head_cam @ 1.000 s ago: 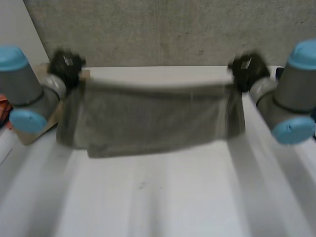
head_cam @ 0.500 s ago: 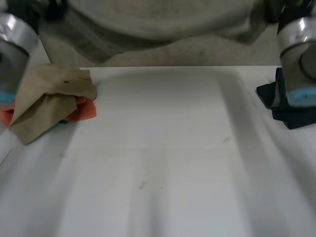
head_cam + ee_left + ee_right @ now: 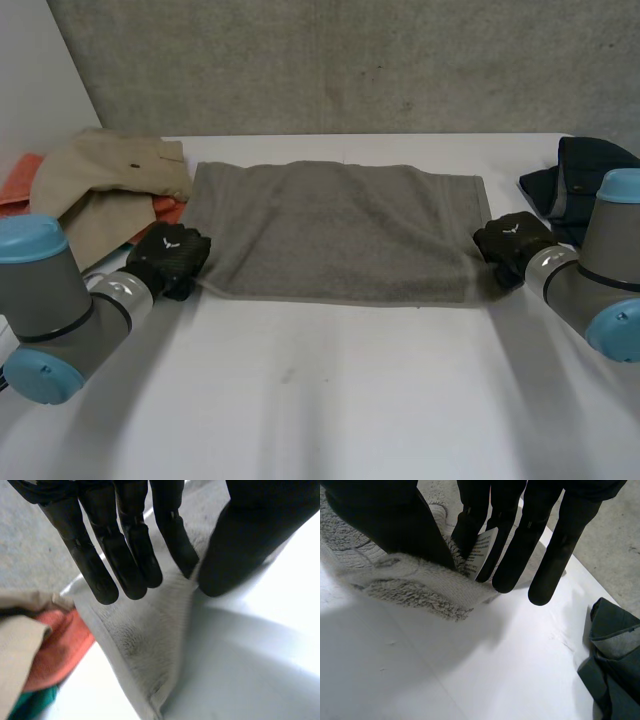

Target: Fold the laundry.

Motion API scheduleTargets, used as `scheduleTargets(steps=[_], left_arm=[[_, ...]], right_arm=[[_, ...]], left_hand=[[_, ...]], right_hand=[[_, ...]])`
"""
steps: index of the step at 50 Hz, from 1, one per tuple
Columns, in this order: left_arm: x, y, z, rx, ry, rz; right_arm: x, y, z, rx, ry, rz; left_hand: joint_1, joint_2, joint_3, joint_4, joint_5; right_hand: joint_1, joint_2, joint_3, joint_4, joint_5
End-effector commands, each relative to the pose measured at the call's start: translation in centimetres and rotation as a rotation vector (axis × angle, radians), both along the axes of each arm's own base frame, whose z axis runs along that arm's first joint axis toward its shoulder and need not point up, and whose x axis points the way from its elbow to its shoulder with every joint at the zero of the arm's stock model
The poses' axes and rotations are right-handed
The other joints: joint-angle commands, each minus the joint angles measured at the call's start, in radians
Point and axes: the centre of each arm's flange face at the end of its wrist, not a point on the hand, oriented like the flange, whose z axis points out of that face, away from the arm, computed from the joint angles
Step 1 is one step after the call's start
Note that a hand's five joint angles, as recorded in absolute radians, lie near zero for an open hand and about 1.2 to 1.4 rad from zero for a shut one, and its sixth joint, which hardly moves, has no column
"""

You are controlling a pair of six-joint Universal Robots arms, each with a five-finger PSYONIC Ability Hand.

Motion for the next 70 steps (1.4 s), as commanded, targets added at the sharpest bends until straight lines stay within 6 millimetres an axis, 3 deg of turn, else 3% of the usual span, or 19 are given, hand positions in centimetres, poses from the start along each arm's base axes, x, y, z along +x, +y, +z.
scheduleTargets(steps=[1,12,24,35,52,59,62,66,70], left_arm=[[0.4,-0.4,-0.7,0.044,-0.002,0.017],[1.5,-1.4,-0.9,0.036,-0.011,0.085],[2.4,-3.8,-1.9,-0.008,-0.052,0.111],[2.7,-5.6,-1.9,-0.021,-0.060,0.120],[1.3,-7.2,-0.9,-0.072,-0.019,0.097],[0.9,-6.9,-0.7,-0.032,-0.010,0.086],[1.2,-6.6,-0.3,-0.009,-0.019,0.095],[2.0,-5.1,2.1,0.036,-0.023,0.117],[2.8,-2.0,5.4,0.071,-0.029,0.116]], right_arm=[[-0.2,-0.2,0.5,-0.022,-0.009,-0.005],[-0.9,-0.7,0.6,-0.030,-0.009,-0.023],[-0.4,-0.2,0.4,-0.021,-0.006,-0.010],[-0.7,-0.4,0.5,-0.024,-0.007,-0.018],[-0.5,-0.2,0.4,-0.019,0.000,-0.011],[-0.5,-0.1,0.4,-0.021,0.005,-0.008],[-0.6,-0.2,0.4,-0.020,0.006,-0.010],[-0.7,0.2,1.4,-0.022,0.006,-0.010],[-1.3,2.0,2.7,0.049,0.048,-0.004]], left_hand=[[-0.449,-0.482,-0.479,-0.483,-0.460],[-0.494,-0.527,-0.524,-0.527,-0.505],[-0.476,-0.509,-0.506,-0.510,-0.488],[-0.342,-0.374,-0.372,-0.375,-0.353],[-0.254,-0.286,-0.284,-0.287,-0.265],[0.248,0.215,0.218,0.214,0.236],[0.248,0.216,0.218,0.215,0.237],[0.248,0.216,0.218,0.215,0.237],[0.248,0.216,0.218,0.215,0.237]], right_hand=[[0.278,0.209,0.197,0.194,0.209],[0.278,0.209,0.197,0.194,0.209],[0.278,0.209,0.197,0.194,0.209],[0.278,0.209,0.197,0.194,0.209],[0.278,0.209,0.197,0.194,0.209],[0.278,0.209,0.197,0.194,0.209],[0.278,0.209,0.197,0.194,0.209],[0.278,0.209,0.197,0.194,0.209],[0.278,0.209,0.197,0.194,0.209]])
